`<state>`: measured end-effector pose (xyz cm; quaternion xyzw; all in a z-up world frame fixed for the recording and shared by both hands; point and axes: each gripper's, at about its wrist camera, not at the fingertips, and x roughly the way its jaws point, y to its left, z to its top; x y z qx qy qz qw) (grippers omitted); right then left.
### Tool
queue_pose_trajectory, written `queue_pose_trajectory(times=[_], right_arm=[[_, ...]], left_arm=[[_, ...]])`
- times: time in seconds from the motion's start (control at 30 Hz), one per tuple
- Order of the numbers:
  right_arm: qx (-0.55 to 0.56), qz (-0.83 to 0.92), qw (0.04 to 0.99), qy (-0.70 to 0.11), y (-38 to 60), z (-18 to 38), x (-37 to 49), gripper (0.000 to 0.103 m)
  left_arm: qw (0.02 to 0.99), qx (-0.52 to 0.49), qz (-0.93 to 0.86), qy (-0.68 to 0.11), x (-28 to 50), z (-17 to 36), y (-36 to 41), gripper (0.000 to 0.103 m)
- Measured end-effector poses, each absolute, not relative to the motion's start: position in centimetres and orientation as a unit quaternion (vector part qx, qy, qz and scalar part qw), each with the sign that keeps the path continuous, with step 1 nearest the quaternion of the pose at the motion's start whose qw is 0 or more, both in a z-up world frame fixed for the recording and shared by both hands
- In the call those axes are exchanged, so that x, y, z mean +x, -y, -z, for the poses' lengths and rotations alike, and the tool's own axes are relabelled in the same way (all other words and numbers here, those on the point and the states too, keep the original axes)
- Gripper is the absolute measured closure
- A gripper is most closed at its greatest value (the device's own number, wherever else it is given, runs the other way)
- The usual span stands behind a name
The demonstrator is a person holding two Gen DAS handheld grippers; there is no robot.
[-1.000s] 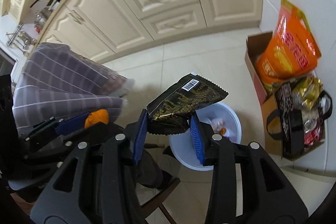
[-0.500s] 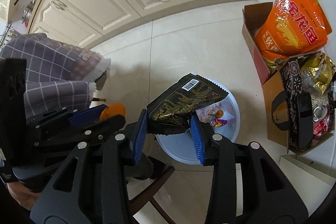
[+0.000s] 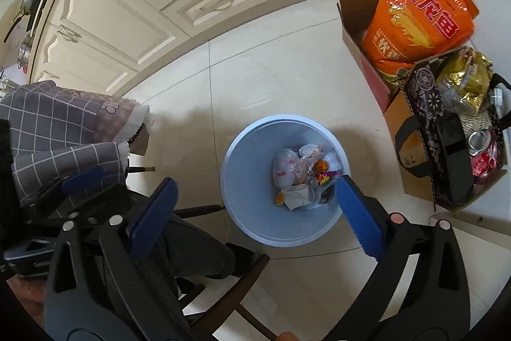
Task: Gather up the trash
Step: 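Open both tools to drop the peel and black wrapper into the bin, then move both open tools back toward the crushed can and wrappers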
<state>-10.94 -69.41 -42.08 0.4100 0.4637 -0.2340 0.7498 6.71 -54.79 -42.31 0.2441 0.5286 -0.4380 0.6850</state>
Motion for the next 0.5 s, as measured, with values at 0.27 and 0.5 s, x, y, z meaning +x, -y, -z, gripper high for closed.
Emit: queue_pose_trajectory(times=[0.27, 0.5], right_arm=[[0.388, 0.232, 0.777, -0.438, 68.3, 37.2, -9.4, 0.006], [0.345, 0.213, 0.815, -0.414, 65.6, 31.1, -6.6, 0.006]], left_arm=[[0.735, 0.209, 0.45, -0.463, 6.1, 34.2, 52.5, 0.012], [0.773, 0.165, 0.45, -0.415, 6.1, 27.7, 48.0, 0.012]])
